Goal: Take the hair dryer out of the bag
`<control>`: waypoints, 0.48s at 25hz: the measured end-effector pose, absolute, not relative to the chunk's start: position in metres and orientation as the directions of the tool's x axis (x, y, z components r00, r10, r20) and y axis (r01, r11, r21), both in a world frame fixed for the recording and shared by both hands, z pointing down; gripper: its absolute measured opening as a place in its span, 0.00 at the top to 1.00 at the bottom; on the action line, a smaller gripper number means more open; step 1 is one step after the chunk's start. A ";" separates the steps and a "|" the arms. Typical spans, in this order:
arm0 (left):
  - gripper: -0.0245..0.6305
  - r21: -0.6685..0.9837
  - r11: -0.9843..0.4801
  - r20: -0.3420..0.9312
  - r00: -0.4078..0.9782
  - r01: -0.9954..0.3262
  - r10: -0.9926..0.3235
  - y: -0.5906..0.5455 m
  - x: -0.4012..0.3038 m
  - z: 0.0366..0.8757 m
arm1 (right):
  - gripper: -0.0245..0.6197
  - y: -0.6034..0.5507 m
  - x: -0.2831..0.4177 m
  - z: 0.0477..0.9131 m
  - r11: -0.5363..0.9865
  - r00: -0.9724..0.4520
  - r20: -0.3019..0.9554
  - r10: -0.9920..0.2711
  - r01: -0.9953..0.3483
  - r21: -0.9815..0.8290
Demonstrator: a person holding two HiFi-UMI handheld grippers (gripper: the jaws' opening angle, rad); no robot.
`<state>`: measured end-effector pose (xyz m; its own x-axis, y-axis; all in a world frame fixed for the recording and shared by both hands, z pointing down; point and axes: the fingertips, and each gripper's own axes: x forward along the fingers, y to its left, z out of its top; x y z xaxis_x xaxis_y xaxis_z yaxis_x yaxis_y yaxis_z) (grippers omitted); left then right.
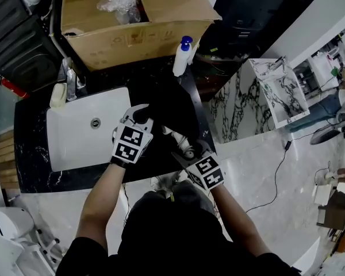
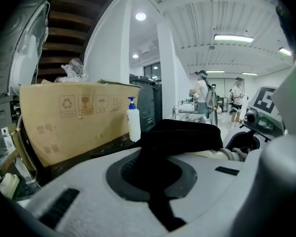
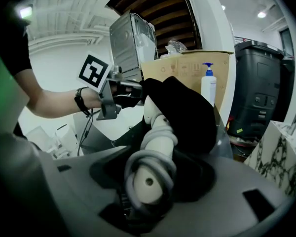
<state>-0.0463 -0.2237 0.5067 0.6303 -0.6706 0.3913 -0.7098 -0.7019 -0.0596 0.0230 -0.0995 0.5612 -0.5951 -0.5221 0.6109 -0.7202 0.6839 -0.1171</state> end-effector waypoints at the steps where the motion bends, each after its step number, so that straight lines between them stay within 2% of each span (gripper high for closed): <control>1: 0.93 -0.057 -0.702 0.393 0.631 -0.710 -0.669 -0.226 -0.046 0.506 | 0.57 -0.097 0.024 0.561 0.698 -0.596 0.614 -0.518 -0.709 -0.099; 12: 0.93 -0.050 -0.676 0.436 0.593 -0.735 -0.677 -0.261 -0.054 0.510 | 0.57 -0.078 0.018 0.545 0.795 -0.664 0.588 -0.463 -0.604 -0.056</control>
